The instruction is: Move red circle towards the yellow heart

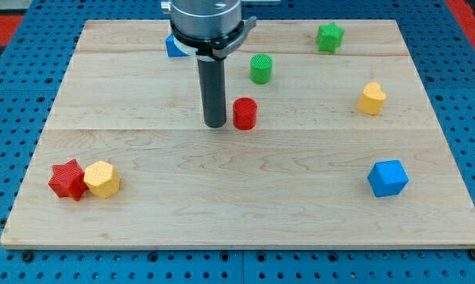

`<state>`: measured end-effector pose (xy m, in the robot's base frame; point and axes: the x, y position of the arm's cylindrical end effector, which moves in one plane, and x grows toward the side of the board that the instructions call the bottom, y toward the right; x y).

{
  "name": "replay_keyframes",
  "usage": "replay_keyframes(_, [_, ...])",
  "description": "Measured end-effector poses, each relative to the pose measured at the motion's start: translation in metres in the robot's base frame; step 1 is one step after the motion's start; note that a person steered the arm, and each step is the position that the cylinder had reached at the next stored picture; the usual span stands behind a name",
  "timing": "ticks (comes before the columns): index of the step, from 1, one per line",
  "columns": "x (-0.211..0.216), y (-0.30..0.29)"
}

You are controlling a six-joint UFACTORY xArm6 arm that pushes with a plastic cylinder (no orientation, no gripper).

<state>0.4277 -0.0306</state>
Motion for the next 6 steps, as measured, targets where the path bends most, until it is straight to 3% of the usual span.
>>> replay_keyframes(1, [0.0, 0.073])
replay_keyframes(2, [-0.006, 0.089])
replay_keyframes(3, [-0.015, 0.039])
replay_keyframes(5, [-0.029, 0.128])
replay_keyframes(6, [-0.029, 0.127])
